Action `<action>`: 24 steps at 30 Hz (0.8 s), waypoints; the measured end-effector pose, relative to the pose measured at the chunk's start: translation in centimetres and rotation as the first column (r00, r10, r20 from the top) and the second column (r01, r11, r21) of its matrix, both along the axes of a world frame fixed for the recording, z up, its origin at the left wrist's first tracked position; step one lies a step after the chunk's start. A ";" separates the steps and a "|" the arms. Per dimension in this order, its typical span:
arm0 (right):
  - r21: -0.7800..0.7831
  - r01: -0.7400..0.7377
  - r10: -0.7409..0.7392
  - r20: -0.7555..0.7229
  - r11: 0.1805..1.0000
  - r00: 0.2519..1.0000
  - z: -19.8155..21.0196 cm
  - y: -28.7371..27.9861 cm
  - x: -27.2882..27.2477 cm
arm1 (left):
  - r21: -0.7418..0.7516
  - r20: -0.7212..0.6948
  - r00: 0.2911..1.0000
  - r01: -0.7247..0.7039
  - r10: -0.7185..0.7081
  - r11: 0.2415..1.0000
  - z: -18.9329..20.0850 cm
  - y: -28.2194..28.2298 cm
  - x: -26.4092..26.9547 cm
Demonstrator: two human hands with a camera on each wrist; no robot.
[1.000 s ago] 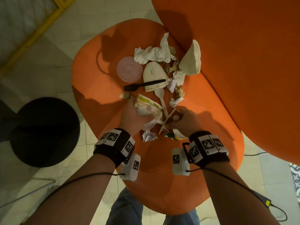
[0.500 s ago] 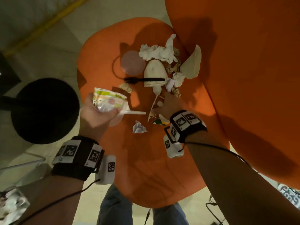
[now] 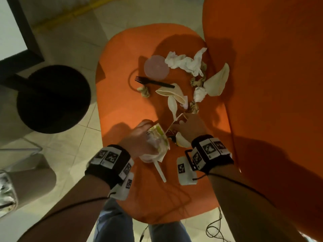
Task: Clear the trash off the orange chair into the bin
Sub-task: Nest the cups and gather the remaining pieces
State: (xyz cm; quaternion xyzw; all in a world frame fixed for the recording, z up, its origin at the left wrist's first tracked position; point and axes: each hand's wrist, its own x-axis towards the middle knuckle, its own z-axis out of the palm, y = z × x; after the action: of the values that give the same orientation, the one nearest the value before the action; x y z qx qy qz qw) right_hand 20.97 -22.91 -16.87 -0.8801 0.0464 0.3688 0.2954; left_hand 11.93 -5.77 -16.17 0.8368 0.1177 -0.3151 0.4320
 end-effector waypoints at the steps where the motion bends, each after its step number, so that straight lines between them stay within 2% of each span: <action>1: -0.005 -0.002 0.003 0.034 1.000 0.999 -0.2 -0.4 -0.1 | 0.022 -0.008 1.000 -0.003 0.003 1.000 0.0 -0.4 0.2; 4: -0.033 -0.024 0.029 0.148 0.999 0.989 -0.1 -1.3 0.1 | 0.074 -0.015 0.999 -0.031 0.032 0.997 -0.5 -1.2 0.7; 6: -0.061 -0.081 0.092 0.215 0.995 0.972 -0.3 -1.6 0.3 | 0.112 -0.007 1.000 0.002 -0.001 0.994 -0.5 -1.5 0.9; 9: -0.079 -0.125 0.139 0.219 0.989 0.966 -1.0 -1.6 0.8 | 0.144 -0.020 0.999 0.028 -0.025 0.989 -0.6 -1.5 1.0; 13: -0.044 -0.150 0.157 0.251 0.988 0.955 -0.9 -1.3 0.8 | 0.178 -0.024 0.999 -0.033 0.038 0.984 -0.5 -1.5 0.5; 17: -0.098 -0.073 0.092 0.202 0.992 0.975 -1.1 -1.7 -0.1 | 0.058 -0.029 0.977 -0.210 0.212 0.976 -0.4 -1.5 -0.4; 20: -0.122 0.012 0.005 0.138 0.992 0.990 -0.9 -2.1 -0.8 | -0.060 -0.047 0.937 -0.349 0.346 0.935 -0.1 -1.4 -1.3; 24: -0.081 0.083 -0.080 0.043 0.993 0.996 -1.2 -1.9 -2.8 | -0.130 -0.037 0.907 -0.421 0.420 0.898 -0.4 -0.5 -3.0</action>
State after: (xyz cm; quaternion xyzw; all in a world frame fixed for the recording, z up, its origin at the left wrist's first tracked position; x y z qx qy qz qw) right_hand 18.12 -24.83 -18.07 -0.8961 0.0916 0.3365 0.2746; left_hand 8.92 -6.29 -16.59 0.7592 0.2756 -0.2249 0.5450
